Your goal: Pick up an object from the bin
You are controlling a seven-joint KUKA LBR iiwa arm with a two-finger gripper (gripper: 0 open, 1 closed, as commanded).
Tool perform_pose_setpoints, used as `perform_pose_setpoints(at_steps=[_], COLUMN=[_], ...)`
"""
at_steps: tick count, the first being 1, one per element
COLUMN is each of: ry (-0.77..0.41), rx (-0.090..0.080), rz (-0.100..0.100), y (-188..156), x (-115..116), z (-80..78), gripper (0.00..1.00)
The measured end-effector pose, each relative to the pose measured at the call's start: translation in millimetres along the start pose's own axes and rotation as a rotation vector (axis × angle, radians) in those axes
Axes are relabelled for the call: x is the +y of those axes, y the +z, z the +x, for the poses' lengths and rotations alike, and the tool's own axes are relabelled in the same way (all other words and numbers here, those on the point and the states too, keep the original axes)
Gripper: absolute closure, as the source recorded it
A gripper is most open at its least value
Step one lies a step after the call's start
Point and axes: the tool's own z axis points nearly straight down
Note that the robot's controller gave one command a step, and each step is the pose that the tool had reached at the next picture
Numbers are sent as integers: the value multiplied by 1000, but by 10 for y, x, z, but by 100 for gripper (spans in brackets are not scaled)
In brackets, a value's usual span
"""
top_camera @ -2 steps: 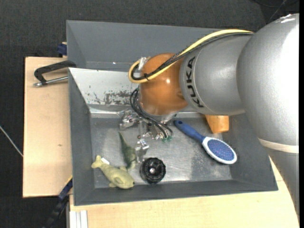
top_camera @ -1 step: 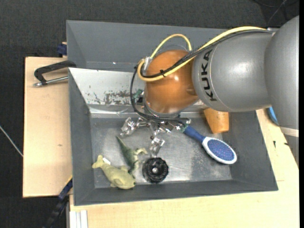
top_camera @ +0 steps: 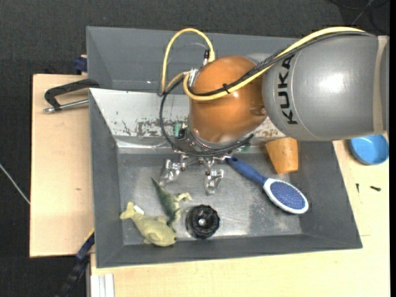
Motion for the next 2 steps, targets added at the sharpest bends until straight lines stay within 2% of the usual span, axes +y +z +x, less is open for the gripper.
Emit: perform_pose_setpoints(at_steps=[1,2], ry=[-310,-658], rx=[0,-1], rz=[-2,-2], y=[590,590], x=[-130,-46], z=[-140,-167], gripper=[0,0])
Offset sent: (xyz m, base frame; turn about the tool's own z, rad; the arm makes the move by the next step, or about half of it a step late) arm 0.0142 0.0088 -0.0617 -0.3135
